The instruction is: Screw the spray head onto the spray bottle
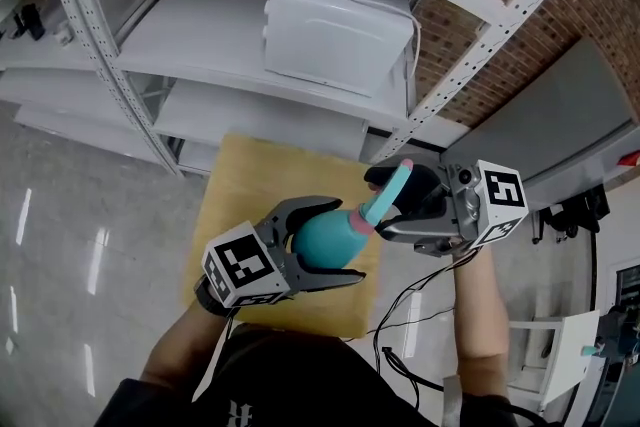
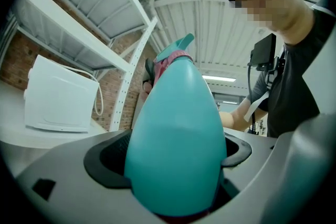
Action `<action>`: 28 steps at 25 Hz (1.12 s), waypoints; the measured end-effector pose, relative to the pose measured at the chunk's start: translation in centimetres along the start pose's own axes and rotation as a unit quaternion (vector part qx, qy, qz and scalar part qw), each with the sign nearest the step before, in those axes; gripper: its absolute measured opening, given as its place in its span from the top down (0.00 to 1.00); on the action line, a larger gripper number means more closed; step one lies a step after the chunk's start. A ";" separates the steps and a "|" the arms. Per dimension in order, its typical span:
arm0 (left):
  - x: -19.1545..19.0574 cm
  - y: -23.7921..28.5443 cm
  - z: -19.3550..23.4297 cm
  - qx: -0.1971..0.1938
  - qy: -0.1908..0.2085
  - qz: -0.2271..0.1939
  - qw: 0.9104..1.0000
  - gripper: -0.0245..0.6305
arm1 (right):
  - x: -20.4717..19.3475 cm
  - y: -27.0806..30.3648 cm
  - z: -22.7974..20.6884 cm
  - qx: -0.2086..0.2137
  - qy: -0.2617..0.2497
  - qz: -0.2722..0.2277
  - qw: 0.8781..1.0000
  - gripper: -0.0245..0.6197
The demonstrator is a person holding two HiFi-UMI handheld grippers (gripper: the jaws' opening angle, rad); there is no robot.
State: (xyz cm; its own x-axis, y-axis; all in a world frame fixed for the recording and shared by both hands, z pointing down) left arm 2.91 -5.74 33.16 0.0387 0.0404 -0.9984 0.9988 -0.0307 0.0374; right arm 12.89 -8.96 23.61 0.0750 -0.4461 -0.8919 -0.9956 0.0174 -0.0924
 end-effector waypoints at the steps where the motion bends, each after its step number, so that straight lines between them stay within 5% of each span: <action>1: 0.0 0.0 0.1 0.005 -0.003 0.000 1.000 0.26 | -0.1 0.0 0.2 -0.005 -0.006 0.004 1.000 0.58; 5: -0.5 -0.3 1.2 0.043 -0.013 0.014 0.999 0.26 | 0.0 0.1 1.2 -0.073 -0.052 0.021 0.996 0.81; 13: -0.8 -0.4 2.0 0.085 -0.020 0.018 0.996 0.26 | 0.1 0.6 1.3 -0.152 -0.066 0.038 0.985 0.84; 17: -1.4 -0.5 3.1 0.154 -0.039 0.046 0.986 0.26 | -0.2 1.5 1.1 -0.291 -0.062 0.021 0.954 0.84; 21: -2.0 -0.9 4.4 0.250 0.004 0.111 0.962 0.26 | -0.6 2.2 0.4 -0.404 -0.024 0.000 0.914 0.84; 24: -2.5 -0.8 4.9 0.289 0.014 0.124 0.949 0.26 | -0.8 2.7 0.0 -0.452 -0.003 -0.010 0.892 0.84; 28: -2.8 -0.3 5.2 0.301 -0.012 0.098 0.949 0.26 | -1.2 3.1 0.5 -0.475 0.003 -0.015 0.880 0.84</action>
State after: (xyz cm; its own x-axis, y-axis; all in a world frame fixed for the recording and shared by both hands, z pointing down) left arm 2.38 -10.99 35.74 0.2132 -0.0471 -0.9759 0.7749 -0.6002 0.1982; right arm 9.76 -7.99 24.17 0.1045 -0.4375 -0.8932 -0.5921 -0.7489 0.2975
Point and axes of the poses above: the fingertips, and each gripper's own axes: y forward along the fingers, z to its left, x out of its top, the point moved 6 cm from there along -y, backward along the fingers, and after that the axes turned 13 degrees about y, right-handed, at the moved point
